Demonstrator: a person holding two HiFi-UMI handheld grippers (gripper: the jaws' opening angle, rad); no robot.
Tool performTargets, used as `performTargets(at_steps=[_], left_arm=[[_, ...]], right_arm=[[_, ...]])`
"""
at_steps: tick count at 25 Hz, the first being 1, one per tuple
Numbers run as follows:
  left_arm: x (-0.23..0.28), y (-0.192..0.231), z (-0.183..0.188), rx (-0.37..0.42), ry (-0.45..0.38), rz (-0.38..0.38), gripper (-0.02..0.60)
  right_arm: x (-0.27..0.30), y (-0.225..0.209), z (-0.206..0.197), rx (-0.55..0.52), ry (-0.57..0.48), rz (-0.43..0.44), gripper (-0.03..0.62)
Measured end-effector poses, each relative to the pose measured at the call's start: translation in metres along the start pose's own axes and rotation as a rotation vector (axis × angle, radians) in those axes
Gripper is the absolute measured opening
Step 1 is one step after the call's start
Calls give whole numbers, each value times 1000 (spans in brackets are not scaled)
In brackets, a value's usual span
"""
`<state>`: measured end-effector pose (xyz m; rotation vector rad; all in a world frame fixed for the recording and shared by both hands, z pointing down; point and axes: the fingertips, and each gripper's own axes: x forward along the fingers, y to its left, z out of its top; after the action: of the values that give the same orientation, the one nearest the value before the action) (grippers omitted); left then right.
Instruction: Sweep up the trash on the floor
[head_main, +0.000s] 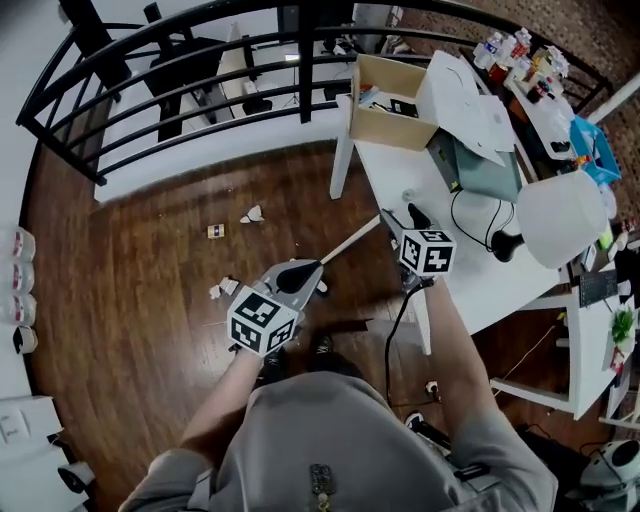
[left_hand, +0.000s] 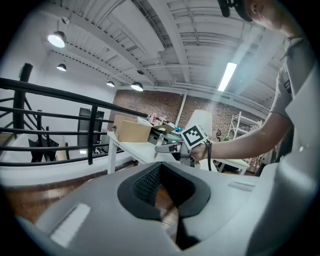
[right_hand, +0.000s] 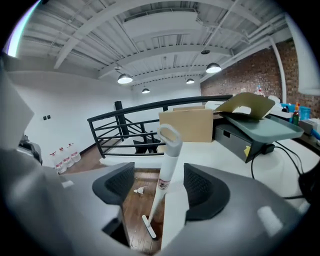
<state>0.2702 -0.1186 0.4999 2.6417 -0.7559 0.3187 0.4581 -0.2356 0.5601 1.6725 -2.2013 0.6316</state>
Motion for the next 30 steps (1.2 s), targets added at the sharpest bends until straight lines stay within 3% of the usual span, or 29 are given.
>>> performTargets(at_steps=[7,13,16,22,30], left_arm=[[2,19,-11,-35,31,66,-9],[-2,30,-24,-71,43,100,-9],[-7,35,-32,-93,46,119,-9],[-20,36,-55,-136,59,161,-9],[-62,46,-82,-160,46,261,-9]], right_arm=[[43,-4,-3,-19,49,86,286],[45,48,-1,-157,61,231,185],[35,79,-5,-239,85,303,92],[11,136,-22,-290,135,475,89],[11,210,-17,-371,117,566,86]])
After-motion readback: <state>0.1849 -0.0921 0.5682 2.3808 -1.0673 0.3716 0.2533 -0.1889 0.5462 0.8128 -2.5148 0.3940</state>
